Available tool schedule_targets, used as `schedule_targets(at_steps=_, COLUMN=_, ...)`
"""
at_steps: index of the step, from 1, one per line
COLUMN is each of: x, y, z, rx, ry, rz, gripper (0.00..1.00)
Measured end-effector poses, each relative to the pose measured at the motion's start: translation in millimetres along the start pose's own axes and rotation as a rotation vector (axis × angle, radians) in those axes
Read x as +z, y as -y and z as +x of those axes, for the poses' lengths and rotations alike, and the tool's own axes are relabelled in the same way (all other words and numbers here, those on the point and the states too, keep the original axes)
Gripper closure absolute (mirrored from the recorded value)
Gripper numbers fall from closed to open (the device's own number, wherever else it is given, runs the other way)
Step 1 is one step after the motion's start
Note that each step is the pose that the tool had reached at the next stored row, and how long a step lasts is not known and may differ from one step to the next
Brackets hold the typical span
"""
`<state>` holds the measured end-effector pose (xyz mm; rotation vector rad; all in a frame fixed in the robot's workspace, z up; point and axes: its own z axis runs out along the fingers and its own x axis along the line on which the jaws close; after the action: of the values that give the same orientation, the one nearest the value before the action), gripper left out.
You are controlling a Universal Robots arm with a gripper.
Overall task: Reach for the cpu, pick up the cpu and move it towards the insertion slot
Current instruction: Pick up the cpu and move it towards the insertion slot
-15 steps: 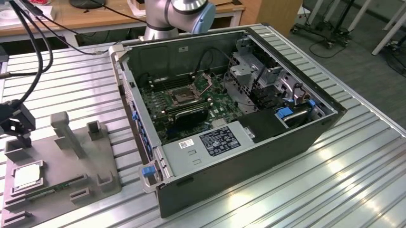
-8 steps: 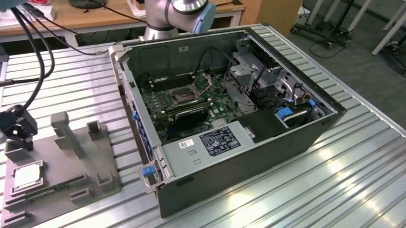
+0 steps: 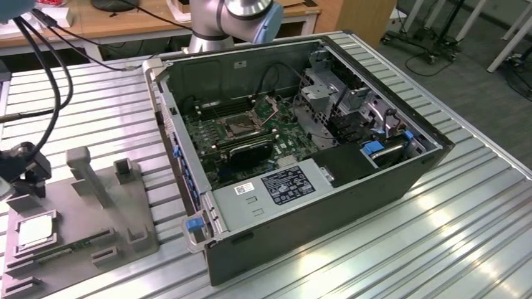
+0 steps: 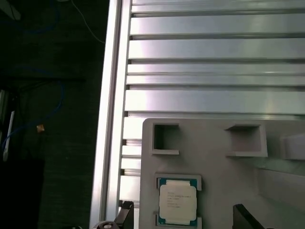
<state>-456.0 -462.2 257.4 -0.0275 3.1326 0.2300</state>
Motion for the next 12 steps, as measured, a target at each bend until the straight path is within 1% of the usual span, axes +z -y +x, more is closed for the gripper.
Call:
schedule_targets(at_steps=2, x=3.5, y=2.1, z=0.0, rx=0.002, ry=0.0004, rz=0.0000, gripper=0.12)
schedule_targets(at_steps=8, x=14.2, y=4.1, z=0.0, rx=0.016, ry=0.0023, rz=0.0012, gripper=0.12)
schedule_targets(at_steps=12, x=20.3, y=5.0, z=0.1, rx=0.026, ry=0.0036, rz=0.0073, gripper=0.12)
